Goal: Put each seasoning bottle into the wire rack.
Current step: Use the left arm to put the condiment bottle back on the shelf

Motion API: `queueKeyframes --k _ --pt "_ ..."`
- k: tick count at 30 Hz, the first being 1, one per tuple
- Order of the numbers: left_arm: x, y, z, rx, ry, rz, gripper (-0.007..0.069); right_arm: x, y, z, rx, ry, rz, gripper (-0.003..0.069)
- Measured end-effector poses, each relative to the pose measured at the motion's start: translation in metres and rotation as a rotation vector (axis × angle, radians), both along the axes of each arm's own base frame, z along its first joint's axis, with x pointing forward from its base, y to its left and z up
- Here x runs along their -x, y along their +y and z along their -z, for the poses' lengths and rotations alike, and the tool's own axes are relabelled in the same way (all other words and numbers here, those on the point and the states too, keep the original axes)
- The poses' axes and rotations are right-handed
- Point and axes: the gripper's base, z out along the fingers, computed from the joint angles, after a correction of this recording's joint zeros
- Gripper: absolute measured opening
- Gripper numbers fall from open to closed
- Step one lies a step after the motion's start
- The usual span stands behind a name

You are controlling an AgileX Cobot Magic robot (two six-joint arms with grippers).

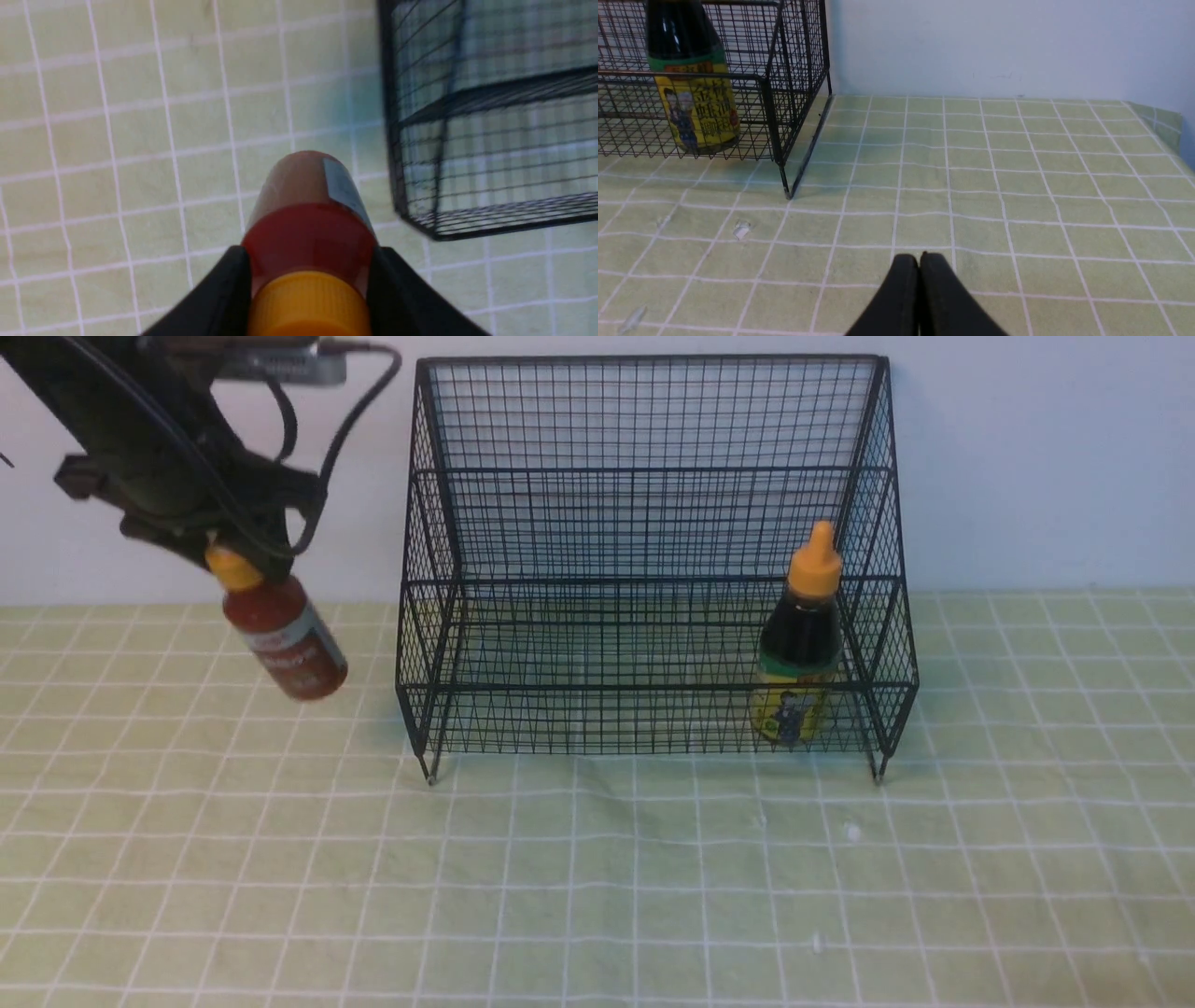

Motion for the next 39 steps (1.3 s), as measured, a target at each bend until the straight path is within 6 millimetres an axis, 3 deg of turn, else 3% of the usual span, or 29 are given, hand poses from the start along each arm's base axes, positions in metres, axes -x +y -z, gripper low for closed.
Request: queueKeyframes --k 2,5,9,13,21,39 --pt "0.007 -0.01 -0.018 0.011 -0.05 0.027 0.0288 0.0 0.0 0.0 0.0 0.0 0.0 -0.0012" --pt "0.027 -0.039 -0.048 0.033 -0.128 0.112 0.0288 0.0 0.0 0.0 0.0 0.0 0.0 -0.0012" --pt "0.037 -0.071 -0.052 0.029 -0.137 0.192 0.0288 0.0 0.0 0.0 0.0 0.0 0.0 -0.0012" --pt "0.036 -0.085 -0.044 -0.003 -0.11 0.207 0.0288 0.0 0.0 0.0 0.0 0.0 0.0 -0.0012" --pt "0.002 -0.1 -0.001 -0.059 -0.065 0.206 0.0288 0.0 0.0 0.0 0.0 0.0 0.0 -0.0012" --pt "-0.036 -0.116 0.074 -0.094 0.068 0.214 0.0288 0.0 0.0 0.0 0.0 0.0 0.0 -0.0012"
